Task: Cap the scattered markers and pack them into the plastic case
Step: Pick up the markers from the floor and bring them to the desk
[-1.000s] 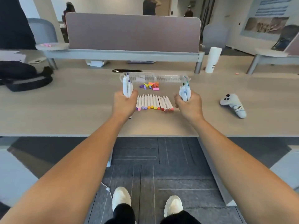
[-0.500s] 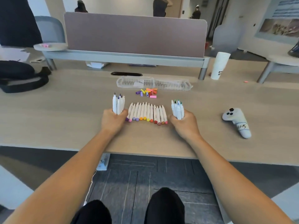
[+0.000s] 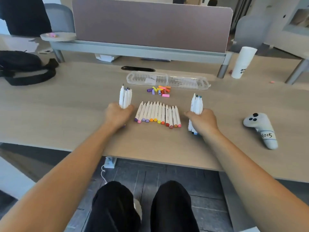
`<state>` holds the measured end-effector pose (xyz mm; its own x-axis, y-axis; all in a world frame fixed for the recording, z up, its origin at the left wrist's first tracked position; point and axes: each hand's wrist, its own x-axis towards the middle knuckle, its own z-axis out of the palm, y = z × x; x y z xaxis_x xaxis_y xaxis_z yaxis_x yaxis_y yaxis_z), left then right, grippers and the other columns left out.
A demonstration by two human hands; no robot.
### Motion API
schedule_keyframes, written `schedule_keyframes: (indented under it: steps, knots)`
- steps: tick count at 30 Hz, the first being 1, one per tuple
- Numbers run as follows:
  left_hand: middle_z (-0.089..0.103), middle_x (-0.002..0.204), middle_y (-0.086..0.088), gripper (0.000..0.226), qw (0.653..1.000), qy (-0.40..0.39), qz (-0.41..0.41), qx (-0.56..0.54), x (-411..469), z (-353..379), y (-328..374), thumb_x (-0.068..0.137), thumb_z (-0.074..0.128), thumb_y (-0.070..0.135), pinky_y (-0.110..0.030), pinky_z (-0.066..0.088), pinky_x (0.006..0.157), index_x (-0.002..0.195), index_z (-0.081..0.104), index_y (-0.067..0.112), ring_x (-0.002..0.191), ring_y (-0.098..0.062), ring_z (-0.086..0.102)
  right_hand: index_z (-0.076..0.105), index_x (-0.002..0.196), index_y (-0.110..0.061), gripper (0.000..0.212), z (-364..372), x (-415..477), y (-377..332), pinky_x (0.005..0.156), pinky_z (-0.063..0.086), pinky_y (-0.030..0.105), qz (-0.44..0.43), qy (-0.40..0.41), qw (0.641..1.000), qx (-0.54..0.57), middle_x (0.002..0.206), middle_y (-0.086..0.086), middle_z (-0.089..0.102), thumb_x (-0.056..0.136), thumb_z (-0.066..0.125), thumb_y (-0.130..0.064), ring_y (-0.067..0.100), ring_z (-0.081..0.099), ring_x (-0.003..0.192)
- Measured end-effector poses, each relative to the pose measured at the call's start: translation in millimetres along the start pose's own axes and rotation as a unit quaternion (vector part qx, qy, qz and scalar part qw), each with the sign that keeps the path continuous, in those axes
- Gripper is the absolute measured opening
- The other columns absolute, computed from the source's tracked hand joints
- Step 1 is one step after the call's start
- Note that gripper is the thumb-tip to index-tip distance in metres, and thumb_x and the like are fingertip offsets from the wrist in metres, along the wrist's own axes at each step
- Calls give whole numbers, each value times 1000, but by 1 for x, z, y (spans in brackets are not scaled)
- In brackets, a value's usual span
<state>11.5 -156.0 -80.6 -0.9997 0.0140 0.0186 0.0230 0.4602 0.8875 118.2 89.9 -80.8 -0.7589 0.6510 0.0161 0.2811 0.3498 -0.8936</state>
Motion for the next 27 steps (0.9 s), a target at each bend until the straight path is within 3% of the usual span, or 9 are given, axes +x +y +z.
schedule_keyframes:
  steps: [5,9,12,15,18,21,22,25,27]
  knots:
    - [52,61,-4,23,982,-61,13,180,16,-7,10,88,56,31,-25,38,49,74,52,14,54,-23,54,47,75,-12,16,1,16,-17,48,37,26,28,-12,992,-122,73,3,53,80,61,-18,20,53,62]
    - [54,65,-1,26,977,-20,68,201,22,1,-11,80,54,43,-31,40,61,65,51,22,80,-30,57,52,77,-9,7,8,13,-19,48,39,25,40,2,987,-156,75,8,61,74,56,-14,28,59,64]
    - [56,69,0,26,974,-20,87,210,26,3,-19,75,51,48,-34,41,71,64,49,24,88,-31,56,61,84,1,24,13,6,-21,37,39,20,46,-7,987,-157,59,12,67,67,49,-10,22,56,38]
    - [57,69,1,23,969,-28,84,230,27,3,-16,74,51,44,-33,38,72,66,51,23,88,-31,58,58,82,-3,15,15,6,-21,35,37,16,43,-7,984,-175,42,5,61,75,49,-12,18,54,32]
    - [63,76,0,23,969,-35,64,237,30,3,-14,71,54,45,-32,45,73,76,58,24,91,-31,61,52,79,-13,11,15,10,-22,36,31,17,36,10,977,-211,51,3,61,87,50,-19,13,56,43]
    - [67,69,-3,31,975,-38,40,214,28,4,-6,77,53,51,-34,48,84,82,59,21,75,-28,68,50,74,-15,13,15,14,-19,46,36,24,42,21,973,-228,73,7,67,84,53,-23,18,63,62]
    - [67,71,-4,34,976,-34,43,209,28,3,-4,82,52,51,-33,46,86,82,58,18,79,-28,69,51,73,-16,14,15,15,-18,49,37,26,43,23,972,-229,83,8,67,83,54,-26,21,64,71]
    - [62,118,-12,49,977,-37,58,200,27,0,-2,93,49,53,-35,32,99,117,57,12,124,-32,50,58,92,-16,29,14,20,-11,70,43,30,47,23,971,-232,114,15,60,83,55,-43,30,58,102]
    - [49,137,-17,61,977,-44,78,192,19,-5,-4,95,49,52,-36,29,108,137,48,8,134,-34,39,56,115,-12,49,9,15,-8,81,43,32,24,12,972,-233,126,14,48,88,54,-52,28,52,111]
